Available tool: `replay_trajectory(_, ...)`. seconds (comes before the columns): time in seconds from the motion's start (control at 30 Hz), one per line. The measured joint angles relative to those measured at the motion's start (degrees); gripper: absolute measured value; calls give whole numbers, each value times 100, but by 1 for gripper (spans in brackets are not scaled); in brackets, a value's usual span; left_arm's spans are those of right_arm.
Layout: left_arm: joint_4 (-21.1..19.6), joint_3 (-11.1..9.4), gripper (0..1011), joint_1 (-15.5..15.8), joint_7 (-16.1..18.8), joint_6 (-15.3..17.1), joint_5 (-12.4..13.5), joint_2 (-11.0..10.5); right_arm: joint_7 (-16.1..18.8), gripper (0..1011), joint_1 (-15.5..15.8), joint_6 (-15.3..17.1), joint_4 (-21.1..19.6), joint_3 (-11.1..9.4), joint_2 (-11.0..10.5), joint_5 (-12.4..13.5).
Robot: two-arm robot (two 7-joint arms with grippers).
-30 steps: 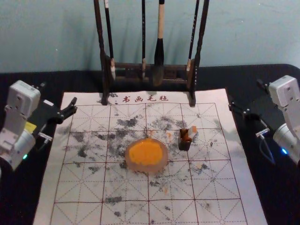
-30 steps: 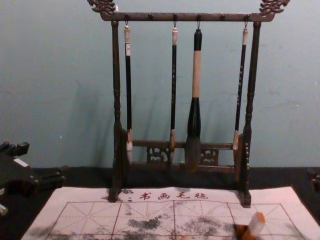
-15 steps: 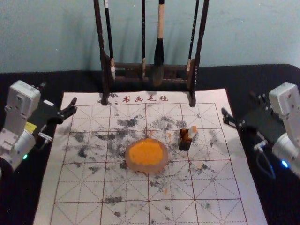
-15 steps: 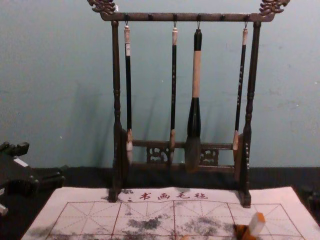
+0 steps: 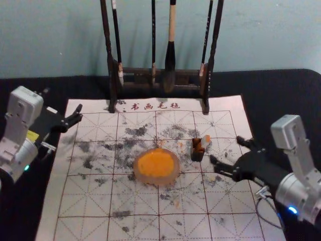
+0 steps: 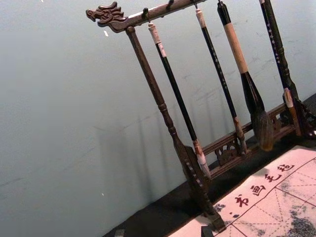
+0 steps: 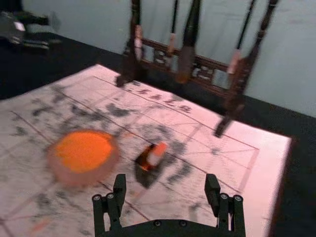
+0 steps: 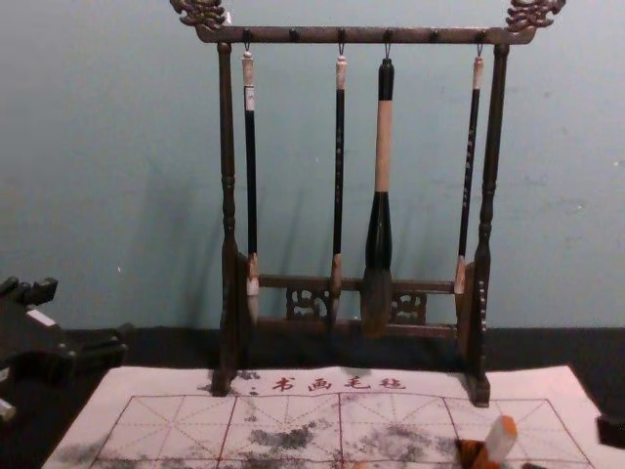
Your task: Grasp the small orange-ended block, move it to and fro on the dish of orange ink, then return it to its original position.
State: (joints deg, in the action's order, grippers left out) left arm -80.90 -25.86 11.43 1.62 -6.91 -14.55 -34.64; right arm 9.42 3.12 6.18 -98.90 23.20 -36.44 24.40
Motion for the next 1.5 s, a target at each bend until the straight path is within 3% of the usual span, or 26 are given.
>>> replay_trajectory(0.2,0,0,1001,0,0,0,0,0,122,1002,-111,207,-32,27,322,113)
replay_trajectory(0.5,0,0,1001,0,0,0,0,0,-163,1002,-434,729,290,-89,1024,286)
replay_trajectory(0.7,0,0,1001,0,0,0,0,0,-162,1002,-622,1097,436,-176,1295,436)
replay_trajectory(1.03,0,0,1001,0,0,0,0,0,-75,1002,-751,1874,326,-318,1405,650)
replay_trajectory(1.33,0,0,1001,0,0,0,1,0,-117,1002,-753,2203,167,-306,1421,692)
replay_trajectory(1.5,0,0,1001,0,0,0,1,0,-274,1002,-710,2290,133,-312,1462,573)
